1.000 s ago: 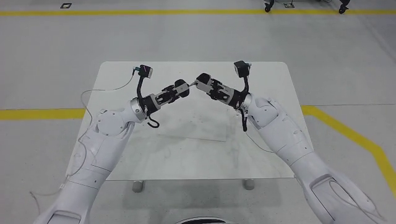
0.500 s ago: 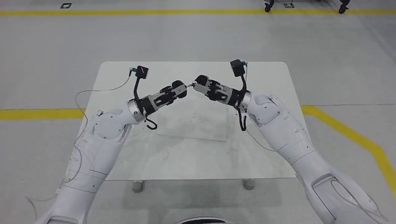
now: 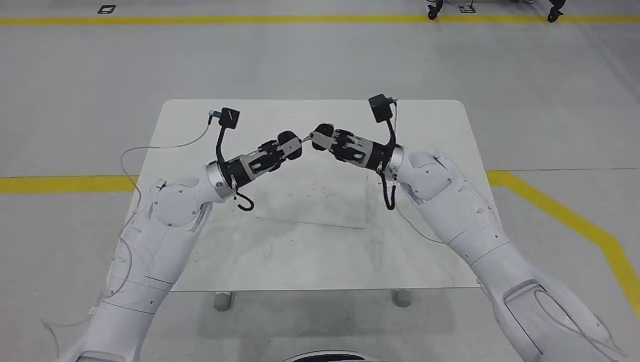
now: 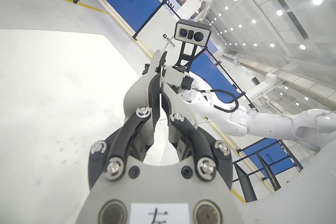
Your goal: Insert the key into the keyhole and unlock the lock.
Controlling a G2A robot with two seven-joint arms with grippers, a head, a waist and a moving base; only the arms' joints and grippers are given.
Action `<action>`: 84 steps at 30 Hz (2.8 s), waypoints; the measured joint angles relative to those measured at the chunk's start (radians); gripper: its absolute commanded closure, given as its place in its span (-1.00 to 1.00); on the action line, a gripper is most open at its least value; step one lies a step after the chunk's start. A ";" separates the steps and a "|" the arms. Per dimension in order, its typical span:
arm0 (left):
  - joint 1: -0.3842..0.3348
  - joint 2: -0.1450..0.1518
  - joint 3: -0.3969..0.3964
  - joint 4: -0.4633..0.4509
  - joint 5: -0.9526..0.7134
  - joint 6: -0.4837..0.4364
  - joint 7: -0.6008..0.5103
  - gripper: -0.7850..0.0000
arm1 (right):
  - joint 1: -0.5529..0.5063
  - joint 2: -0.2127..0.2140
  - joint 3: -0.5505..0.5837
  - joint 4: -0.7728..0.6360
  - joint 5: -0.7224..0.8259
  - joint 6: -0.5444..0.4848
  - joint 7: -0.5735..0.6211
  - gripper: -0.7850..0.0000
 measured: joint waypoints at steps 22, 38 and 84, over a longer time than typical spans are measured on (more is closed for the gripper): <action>0.236 0.075 -0.444 0.022 0.290 -0.086 0.267 -1.00 | -0.122 0.040 0.190 -0.092 -0.166 -0.099 -0.222 1.00; 0.347 0.082 -0.402 -0.061 1.023 0.091 0.434 -0.77 | -0.129 0.042 0.199 -0.099 -0.172 -0.099 -0.228 1.00; 0.042 0.072 -0.138 0.212 1.156 -0.072 0.231 1.00 | -0.129 0.042 0.199 -0.099 -0.172 -0.099 -0.228 1.00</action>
